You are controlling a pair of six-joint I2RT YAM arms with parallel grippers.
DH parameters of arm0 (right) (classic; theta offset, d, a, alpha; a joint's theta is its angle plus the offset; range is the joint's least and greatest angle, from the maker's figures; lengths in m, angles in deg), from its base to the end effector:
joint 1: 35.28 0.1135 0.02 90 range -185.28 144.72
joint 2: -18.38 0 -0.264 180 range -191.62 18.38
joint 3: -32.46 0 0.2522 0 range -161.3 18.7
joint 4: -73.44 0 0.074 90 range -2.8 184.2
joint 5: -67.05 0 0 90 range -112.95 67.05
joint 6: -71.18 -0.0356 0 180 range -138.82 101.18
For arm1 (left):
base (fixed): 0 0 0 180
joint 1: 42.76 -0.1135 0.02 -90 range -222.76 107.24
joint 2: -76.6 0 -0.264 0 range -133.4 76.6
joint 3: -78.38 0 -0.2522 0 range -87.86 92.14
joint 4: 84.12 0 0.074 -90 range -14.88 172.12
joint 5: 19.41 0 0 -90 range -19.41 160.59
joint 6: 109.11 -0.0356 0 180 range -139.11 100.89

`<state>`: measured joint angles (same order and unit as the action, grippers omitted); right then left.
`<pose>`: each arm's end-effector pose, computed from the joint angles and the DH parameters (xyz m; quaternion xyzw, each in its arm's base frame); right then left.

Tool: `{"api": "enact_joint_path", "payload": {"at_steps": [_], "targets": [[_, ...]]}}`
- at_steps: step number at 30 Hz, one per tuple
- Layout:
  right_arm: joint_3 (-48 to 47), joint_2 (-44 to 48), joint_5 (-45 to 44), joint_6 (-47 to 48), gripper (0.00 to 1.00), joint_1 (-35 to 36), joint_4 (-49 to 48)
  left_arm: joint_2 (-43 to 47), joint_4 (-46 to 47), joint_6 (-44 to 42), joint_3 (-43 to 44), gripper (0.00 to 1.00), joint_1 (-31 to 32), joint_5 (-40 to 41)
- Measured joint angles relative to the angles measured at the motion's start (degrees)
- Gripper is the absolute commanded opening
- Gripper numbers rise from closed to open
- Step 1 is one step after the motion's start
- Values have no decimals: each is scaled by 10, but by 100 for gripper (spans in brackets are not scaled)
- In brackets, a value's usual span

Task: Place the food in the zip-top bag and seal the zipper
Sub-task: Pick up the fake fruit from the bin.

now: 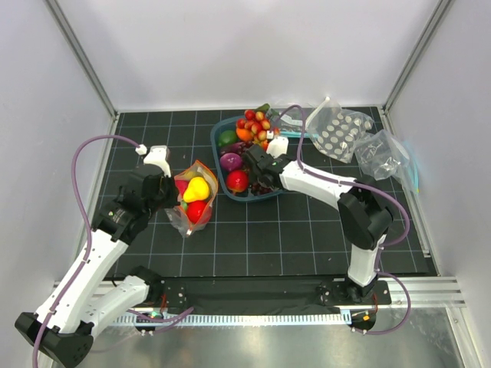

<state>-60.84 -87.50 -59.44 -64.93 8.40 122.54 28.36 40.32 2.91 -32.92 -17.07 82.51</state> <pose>0.2945 0.2520 0.2222 0.0961 0.9190 -0.0511 0.3788 0.1559 -0.0669 0.3360 -0.0196 0.8837 -0.1011 0.4566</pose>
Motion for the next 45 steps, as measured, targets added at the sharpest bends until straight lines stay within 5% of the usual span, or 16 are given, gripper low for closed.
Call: {"api": "enact_joint_path", "payload": {"at_steps": [9, 12, 14, 19, 33, 45], "targets": [[4, -52, 62, 3, 95, -20, -49, 0, 0, 0, 0, 0, 0, 0], [7, -53, 67, 6, 73, -27, -50, 0, 0, 0, 0, 0, 0, 0], [16, -50, 67, 11, 48, -29, -58, 0, 0, 0, 0, 0, 0, 0], [54, -10, 65, 26, 34, -29, -89, 0, 0, 0, 0, 0, 0, 0], [267, 233, 141, 95, 33, -26, -320, 0, 0, 0, 0, 0, 0, -1], [274, 246, 189, 134, 33, -26, -393, 0, 0, 0, 0, 0, 0, -2]]}}
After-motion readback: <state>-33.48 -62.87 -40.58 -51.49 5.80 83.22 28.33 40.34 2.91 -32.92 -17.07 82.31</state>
